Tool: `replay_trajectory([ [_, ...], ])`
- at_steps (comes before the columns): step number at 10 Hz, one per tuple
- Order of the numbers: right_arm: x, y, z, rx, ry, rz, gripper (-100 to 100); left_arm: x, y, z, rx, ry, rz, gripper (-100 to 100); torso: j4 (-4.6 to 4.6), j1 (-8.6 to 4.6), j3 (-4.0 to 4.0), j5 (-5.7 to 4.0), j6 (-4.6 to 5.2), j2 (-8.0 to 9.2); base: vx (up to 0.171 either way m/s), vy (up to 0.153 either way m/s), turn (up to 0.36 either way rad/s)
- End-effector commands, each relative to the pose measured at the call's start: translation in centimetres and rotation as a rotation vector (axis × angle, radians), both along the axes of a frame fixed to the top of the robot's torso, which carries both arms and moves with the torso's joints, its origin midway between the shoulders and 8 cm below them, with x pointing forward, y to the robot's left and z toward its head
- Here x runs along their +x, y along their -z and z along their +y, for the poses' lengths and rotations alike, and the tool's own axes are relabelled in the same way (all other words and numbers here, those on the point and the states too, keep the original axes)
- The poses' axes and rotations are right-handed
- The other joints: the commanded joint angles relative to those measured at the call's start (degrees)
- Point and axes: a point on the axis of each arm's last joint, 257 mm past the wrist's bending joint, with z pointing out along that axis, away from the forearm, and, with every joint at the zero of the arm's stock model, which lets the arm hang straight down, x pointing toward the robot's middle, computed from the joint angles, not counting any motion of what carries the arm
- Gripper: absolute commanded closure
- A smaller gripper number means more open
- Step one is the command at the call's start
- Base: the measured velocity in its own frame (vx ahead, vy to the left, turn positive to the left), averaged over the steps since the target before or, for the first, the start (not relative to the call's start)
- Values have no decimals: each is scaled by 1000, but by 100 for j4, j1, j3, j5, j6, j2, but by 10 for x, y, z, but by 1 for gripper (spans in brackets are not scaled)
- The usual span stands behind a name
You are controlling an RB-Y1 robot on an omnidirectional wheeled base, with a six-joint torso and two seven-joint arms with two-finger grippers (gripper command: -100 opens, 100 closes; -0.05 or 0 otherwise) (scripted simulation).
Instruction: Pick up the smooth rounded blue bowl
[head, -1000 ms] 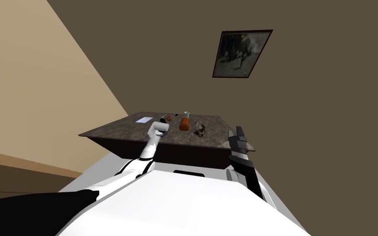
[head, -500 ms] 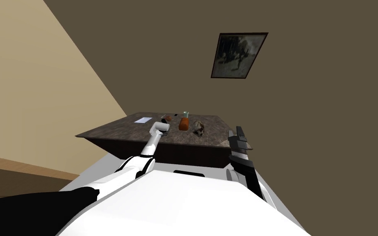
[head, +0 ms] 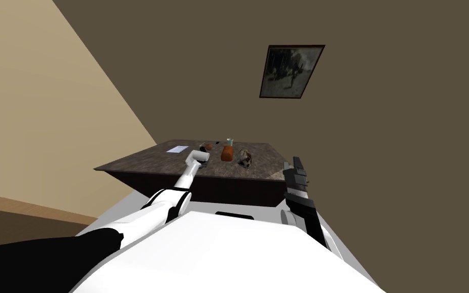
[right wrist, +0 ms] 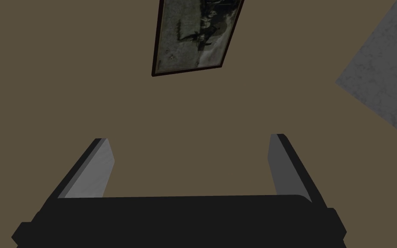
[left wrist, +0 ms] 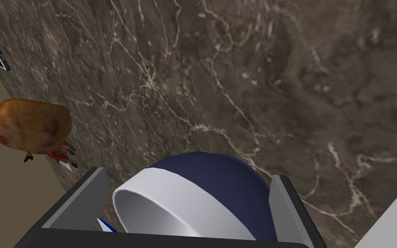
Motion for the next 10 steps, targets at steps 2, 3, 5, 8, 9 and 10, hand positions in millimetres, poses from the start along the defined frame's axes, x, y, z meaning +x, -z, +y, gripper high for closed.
replay_trajectory([
  [2,0,0,0,0,0,0,0,18,-12,9,1,13,-27,-100,0,1,0,1,0,0,-41,-30,-96],
  [3,0,0,0,0,0,0,0,28,-24,19,14,8,-50,-100,5,-22,14,-5,6,25,-119,-57,-101],
  [5,0,0,0,0,0,0,0,31,-16,22,11,4,-48,-100,8,-13,18,-4,0,29,-33,-16,17],
  [8,0,0,0,0,0,0,0,13,21,33,0,-29,46,-100,-1,2,-1,1,-1,-1,11,4,-1],
  [9,0,0,0,0,0,0,0,39,-8,40,2,-14,-28,-100,-1,2,-1,1,-1,-1,-78,-63,-191],
  [10,0,0,0,0,0,0,0,48,-20,54,10,-27,-52,-100,5,-21,12,-5,6,22,-122,-68,-104],
])
